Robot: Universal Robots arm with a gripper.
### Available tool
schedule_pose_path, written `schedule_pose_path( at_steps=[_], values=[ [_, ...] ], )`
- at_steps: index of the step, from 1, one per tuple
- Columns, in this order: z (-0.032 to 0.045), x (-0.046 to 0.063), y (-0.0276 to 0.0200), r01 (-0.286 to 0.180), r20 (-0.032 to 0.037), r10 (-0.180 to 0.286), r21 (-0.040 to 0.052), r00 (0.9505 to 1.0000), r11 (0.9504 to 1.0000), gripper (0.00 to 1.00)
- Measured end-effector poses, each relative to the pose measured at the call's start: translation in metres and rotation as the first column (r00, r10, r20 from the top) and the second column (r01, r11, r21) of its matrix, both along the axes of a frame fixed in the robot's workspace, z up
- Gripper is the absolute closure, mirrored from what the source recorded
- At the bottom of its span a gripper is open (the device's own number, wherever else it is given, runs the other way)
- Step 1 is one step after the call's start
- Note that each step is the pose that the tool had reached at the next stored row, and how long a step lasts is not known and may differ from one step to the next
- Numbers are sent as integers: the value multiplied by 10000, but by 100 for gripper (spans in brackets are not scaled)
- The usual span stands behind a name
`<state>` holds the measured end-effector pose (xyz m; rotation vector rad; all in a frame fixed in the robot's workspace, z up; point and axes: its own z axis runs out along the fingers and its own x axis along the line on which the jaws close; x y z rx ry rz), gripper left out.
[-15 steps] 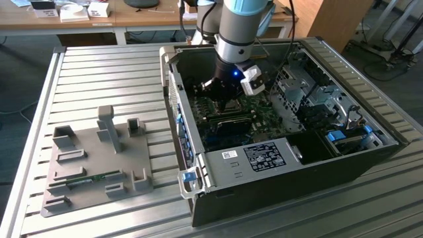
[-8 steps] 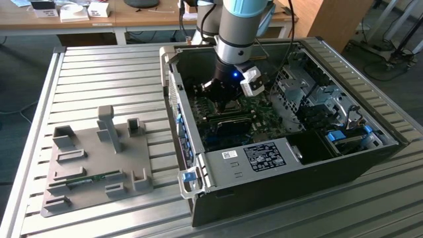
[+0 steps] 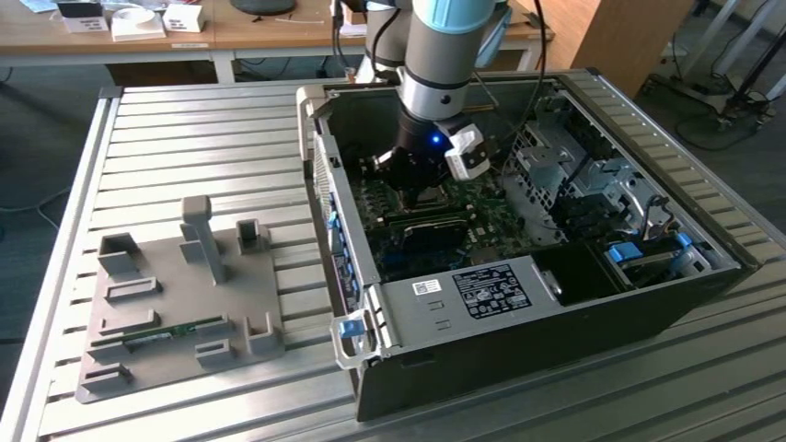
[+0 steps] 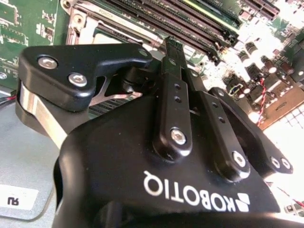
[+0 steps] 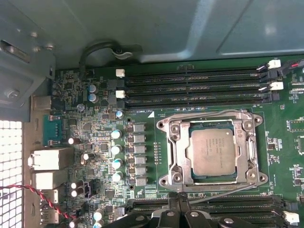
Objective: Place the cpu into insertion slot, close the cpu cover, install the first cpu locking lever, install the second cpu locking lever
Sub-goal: 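Install the second cpu locking lever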
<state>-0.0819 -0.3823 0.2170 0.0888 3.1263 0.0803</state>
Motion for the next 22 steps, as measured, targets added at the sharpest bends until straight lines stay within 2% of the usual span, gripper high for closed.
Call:
schedule_pose_path(
  at_steps=[22],
  values=[
    [-36,-14,50,0,0,0,-21,10000,10000,89]
  ],
)
